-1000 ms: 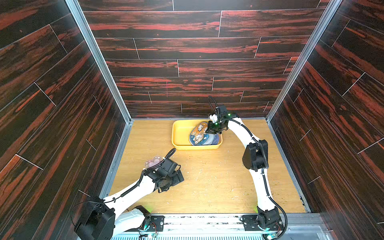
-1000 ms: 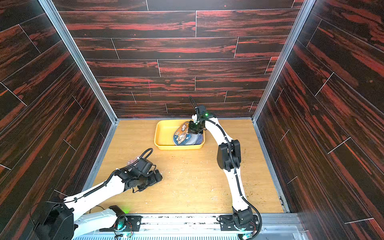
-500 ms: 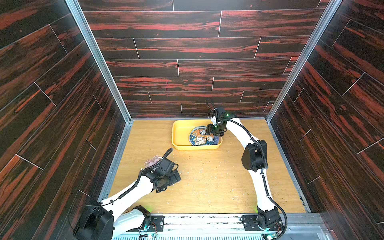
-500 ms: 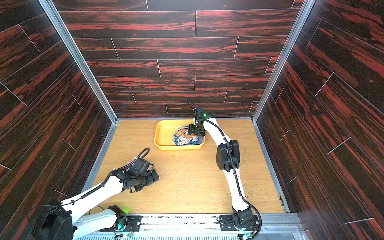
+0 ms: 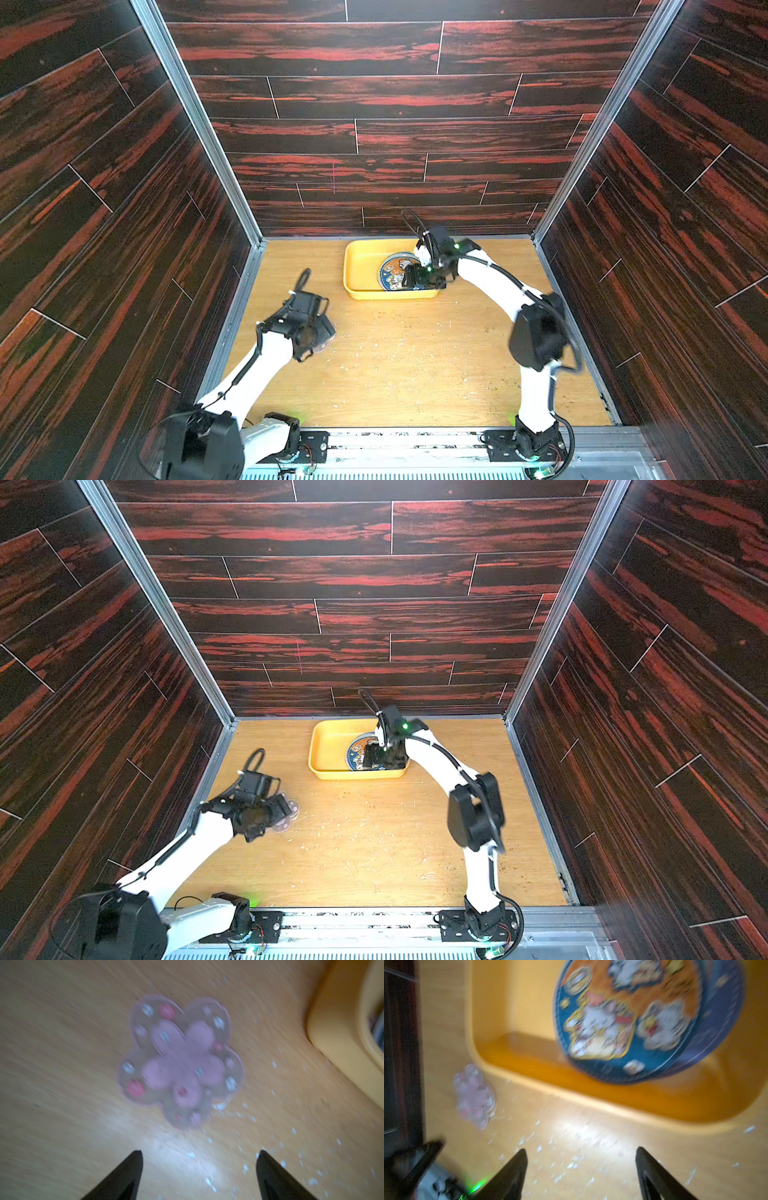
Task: Put the coasters into the storage box
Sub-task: Place the coaster in the storage box, then move the coaster to the center of the board.
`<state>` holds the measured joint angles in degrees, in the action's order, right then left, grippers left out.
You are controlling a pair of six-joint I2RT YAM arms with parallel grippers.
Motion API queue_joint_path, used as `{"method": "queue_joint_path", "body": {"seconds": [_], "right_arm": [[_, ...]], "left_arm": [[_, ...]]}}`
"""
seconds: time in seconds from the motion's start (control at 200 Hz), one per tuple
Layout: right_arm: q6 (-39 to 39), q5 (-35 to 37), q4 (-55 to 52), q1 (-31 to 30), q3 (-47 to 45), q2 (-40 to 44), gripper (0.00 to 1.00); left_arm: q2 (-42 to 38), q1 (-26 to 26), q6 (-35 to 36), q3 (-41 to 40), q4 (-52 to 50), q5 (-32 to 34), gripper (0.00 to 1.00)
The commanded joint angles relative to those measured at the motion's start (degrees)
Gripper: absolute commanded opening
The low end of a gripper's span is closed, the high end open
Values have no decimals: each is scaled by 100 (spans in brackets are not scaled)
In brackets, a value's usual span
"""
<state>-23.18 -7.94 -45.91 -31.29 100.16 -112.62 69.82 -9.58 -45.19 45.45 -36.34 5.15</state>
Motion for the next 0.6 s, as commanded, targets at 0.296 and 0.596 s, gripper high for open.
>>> {"method": "queue_joint_path", "body": {"seconds": [0.296,0.596], "right_arm": [[-455,-400,778,-58,-1886,1469,87],[-498,-488,935,-60,-2115,1679,88]], "left_arm": [[1315,1206,855,663,960,-27,84],[2319,1565,1229,992,1176,-305,83]]}}
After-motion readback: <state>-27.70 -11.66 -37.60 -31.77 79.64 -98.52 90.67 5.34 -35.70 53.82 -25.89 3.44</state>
